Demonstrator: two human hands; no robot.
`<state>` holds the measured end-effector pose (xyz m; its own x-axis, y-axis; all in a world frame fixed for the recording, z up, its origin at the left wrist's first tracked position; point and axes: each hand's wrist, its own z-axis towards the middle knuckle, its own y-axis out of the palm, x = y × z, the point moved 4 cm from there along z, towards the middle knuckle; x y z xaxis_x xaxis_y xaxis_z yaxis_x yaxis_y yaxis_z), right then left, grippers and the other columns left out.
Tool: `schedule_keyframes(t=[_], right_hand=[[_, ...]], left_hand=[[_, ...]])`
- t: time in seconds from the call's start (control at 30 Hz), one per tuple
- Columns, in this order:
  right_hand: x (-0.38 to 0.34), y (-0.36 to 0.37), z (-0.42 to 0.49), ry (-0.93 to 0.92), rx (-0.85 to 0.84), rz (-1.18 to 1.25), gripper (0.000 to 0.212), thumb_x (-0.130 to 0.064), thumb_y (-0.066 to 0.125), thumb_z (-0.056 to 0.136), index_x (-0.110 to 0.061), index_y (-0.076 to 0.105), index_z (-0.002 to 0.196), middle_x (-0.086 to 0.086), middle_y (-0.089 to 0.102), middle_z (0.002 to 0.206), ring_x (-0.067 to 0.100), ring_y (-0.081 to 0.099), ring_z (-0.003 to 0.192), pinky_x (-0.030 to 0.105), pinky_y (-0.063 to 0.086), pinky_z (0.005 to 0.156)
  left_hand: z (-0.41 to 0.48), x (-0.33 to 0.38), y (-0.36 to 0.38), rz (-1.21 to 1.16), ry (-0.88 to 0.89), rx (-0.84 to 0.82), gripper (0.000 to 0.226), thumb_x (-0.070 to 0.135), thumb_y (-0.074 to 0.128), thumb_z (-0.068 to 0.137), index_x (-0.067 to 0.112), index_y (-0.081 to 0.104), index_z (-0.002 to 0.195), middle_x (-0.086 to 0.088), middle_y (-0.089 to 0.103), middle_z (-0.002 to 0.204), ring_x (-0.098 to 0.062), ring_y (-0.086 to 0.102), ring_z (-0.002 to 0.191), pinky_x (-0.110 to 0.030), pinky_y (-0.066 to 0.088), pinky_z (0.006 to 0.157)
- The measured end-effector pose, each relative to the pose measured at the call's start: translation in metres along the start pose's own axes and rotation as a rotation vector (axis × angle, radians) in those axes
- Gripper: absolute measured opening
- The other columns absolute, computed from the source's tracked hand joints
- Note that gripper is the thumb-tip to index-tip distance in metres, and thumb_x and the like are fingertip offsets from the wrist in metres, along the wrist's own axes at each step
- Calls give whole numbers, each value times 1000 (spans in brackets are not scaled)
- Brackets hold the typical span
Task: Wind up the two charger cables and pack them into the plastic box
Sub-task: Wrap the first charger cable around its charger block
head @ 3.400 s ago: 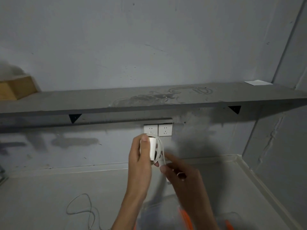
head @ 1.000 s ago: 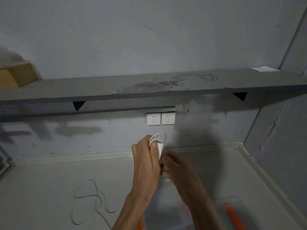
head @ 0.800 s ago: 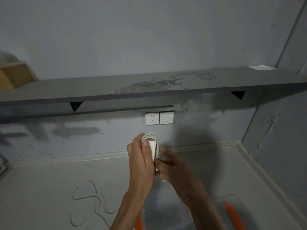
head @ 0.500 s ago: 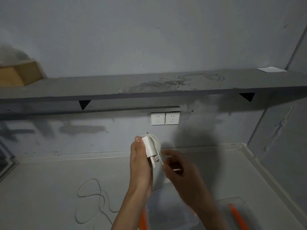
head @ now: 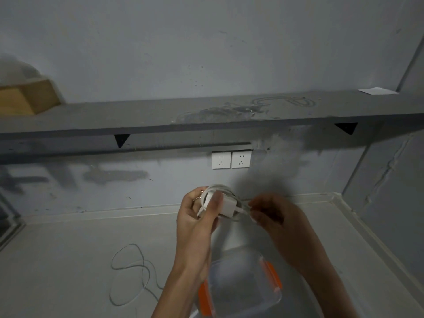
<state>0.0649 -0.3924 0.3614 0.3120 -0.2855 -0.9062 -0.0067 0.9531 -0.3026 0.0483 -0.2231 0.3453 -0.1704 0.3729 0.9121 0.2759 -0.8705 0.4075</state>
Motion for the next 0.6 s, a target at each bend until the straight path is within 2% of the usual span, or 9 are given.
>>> schedule_keyframes(t=[0.1, 0.2, 0.3, 0.4, 0.43, 0.5, 0.53, 0.6], right_hand=[[4, 3, -5, 70, 85, 296, 24, 9, 66, 79, -15, 68, 80, -3, 75, 73, 8, 68, 66, 14, 54, 65], [19, 19, -15, 203, 154, 663, 17, 7, 64, 80, -8, 69, 84, 6, 74, 78, 14, 68, 72, 18, 57, 67], [27, 29, -21, 271, 249, 867, 18, 6, 61, 81, -9, 69, 88, 13, 74, 87, 18, 70, 81, 21, 58, 71], [30, 33, -25, 314, 326, 930, 16, 0, 62, 85, -8, 68, 97, 17, 73, 99, 26, 69, 95, 21, 58, 71], [30, 34, -26, 310, 331, 912, 17, -3, 64, 84, -9, 68, 100, 16, 73, 101, 27, 69, 98, 22, 58, 74], [30, 35, -26, 286, 337, 809, 26, -4, 67, 82, -11, 66, 107, 13, 74, 103, 27, 69, 102, 26, 58, 82], [29, 37, -26, 267, 344, 754, 31, -2, 69, 81, -13, 64, 110, 13, 74, 103, 26, 70, 102, 29, 57, 87], [26, 40, -25, 231, 363, 695, 39, 2, 70, 79, -15, 63, 113, 14, 73, 101, 24, 70, 98, 38, 54, 93]], left_hand=[[-4, -5, 1, -39, -2, -23, 53, 31, 77, 65, 11, 59, 110, -5, 75, 95, -19, 74, 90, -28, 60, 76], [-6, -8, 2, -47, 6, -12, 55, 31, 78, 63, 10, 56, 109, 3, 76, 86, -21, 74, 89, -21, 58, 69], [-6, -17, 0, -22, 5, 30, 62, 31, 84, 62, 7, 51, 109, 3, 73, 83, -29, 72, 95, -29, 59, 75], [-5, -27, -8, 62, 4, 66, 64, 40, 88, 57, 13, 49, 100, -3, 64, 89, -31, 67, 91, -48, 55, 88], [-6, -28, -9, 87, 6, 63, 62, 42, 86, 54, 16, 48, 96, -4, 61, 87, -27, 64, 86, -47, 54, 88], [-9, -31, -12, 140, 15, 60, 56, 38, 87, 58, 19, 46, 90, -1, 56, 81, -12, 57, 74, -31, 54, 74], [-11, -32, -13, 167, 22, 64, 52, 30, 88, 63, 18, 44, 89, 2, 54, 76, -3, 52, 65, -20, 50, 63], [-14, -32, -13, 194, 27, 52, 46, 16, 84, 71, 15, 41, 88, 13, 52, 62, 3, 42, 49, -11, 39, 48]])
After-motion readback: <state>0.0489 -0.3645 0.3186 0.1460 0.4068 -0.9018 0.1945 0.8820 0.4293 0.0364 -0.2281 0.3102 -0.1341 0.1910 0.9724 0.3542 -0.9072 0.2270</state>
